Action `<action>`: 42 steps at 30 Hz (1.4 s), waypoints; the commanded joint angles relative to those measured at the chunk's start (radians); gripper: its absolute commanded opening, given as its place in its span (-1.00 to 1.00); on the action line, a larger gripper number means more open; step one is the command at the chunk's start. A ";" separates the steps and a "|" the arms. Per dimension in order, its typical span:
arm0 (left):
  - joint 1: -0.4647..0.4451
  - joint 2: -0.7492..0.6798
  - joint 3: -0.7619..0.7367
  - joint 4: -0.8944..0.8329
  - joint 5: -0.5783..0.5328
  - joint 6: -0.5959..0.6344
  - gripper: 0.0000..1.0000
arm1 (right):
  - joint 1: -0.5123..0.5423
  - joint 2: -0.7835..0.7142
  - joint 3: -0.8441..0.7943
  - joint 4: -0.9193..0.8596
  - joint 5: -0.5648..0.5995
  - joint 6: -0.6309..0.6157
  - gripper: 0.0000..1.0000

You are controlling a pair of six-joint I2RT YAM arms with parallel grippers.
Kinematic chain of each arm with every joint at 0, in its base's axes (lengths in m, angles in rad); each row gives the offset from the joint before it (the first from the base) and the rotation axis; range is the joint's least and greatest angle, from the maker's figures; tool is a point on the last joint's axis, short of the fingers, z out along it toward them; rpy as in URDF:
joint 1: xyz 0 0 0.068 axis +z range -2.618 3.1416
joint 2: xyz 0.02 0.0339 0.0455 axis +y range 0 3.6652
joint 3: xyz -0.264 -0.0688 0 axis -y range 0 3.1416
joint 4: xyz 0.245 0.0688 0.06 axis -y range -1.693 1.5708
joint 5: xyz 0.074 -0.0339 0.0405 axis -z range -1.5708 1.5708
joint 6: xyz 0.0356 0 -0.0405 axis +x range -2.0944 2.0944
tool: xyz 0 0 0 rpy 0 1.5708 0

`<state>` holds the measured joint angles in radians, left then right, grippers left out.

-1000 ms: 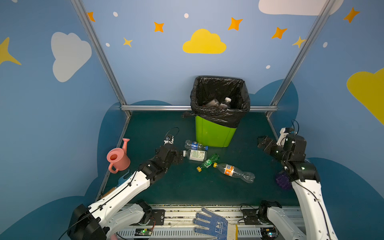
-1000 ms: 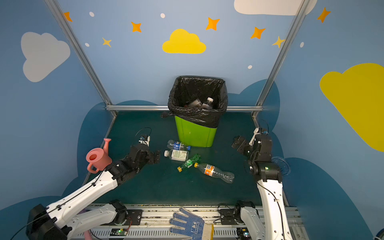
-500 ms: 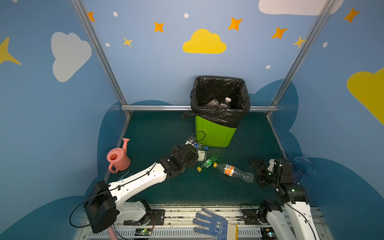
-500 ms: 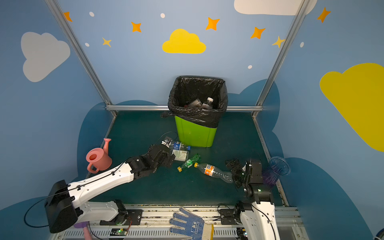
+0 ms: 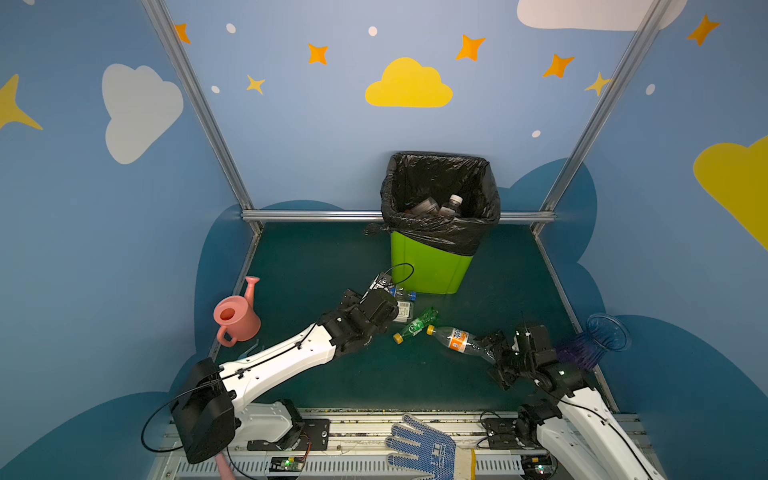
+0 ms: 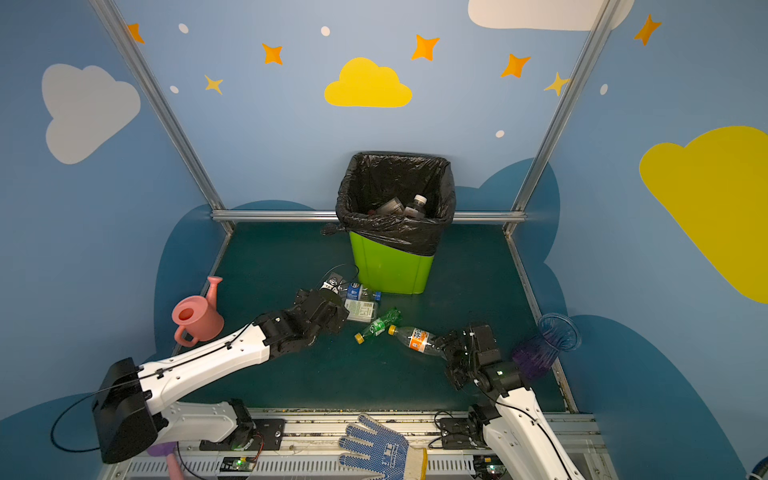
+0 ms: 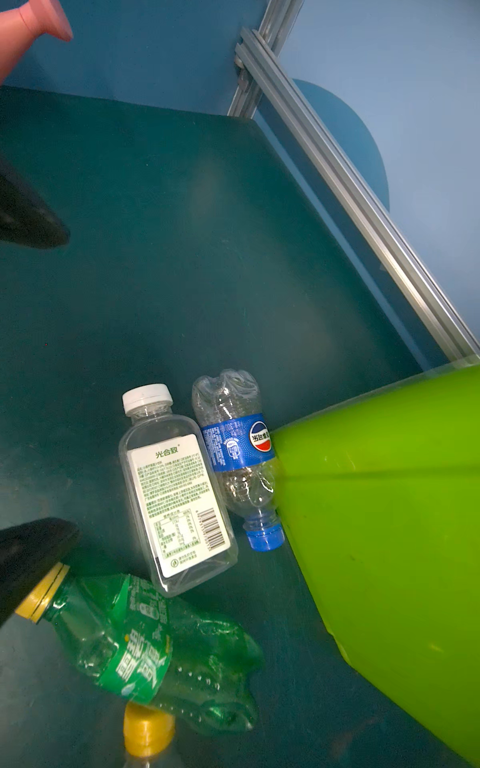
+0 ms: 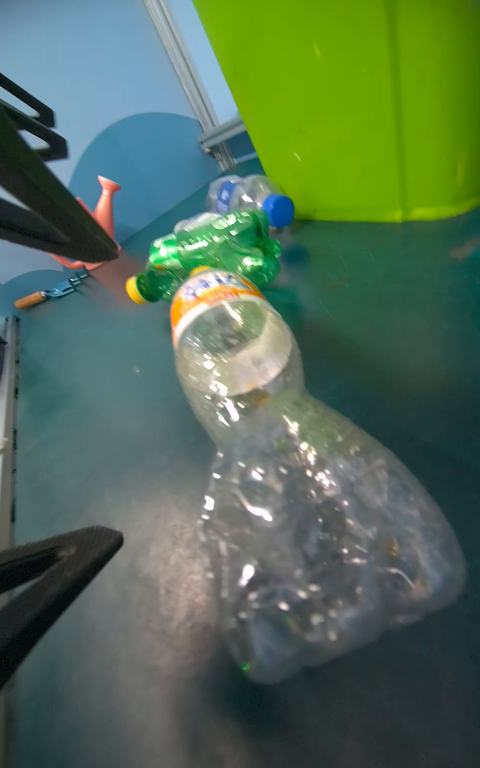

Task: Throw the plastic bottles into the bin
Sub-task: 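Lower the right gripper onto the orange-label bottle and close it, then swing the orange-label bottle over the bin with the right gripper and release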

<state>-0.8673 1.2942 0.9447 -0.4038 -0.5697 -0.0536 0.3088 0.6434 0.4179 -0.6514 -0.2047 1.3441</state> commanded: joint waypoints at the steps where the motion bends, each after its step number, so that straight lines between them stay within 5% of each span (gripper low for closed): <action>1: -0.005 -0.004 -0.009 -0.030 -0.034 -0.030 1.00 | 0.006 0.047 -0.041 0.097 0.068 0.031 0.94; 26: -0.005 -0.041 -0.082 -0.029 -0.078 -0.083 1.00 | -0.036 0.347 -0.024 0.287 0.343 -0.017 0.65; 37: -0.005 -0.052 -0.094 -0.032 -0.098 -0.095 1.00 | -0.053 0.451 0.012 0.307 0.320 -0.081 -0.16; 42: -0.005 -0.051 -0.102 -0.033 -0.096 -0.106 1.00 | -0.064 0.414 0.040 0.313 0.315 -0.122 -0.25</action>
<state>-0.8707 1.2587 0.8524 -0.4210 -0.6456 -0.1402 0.2546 1.0775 0.4267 -0.3237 0.1040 1.2652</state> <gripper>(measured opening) 0.998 0.445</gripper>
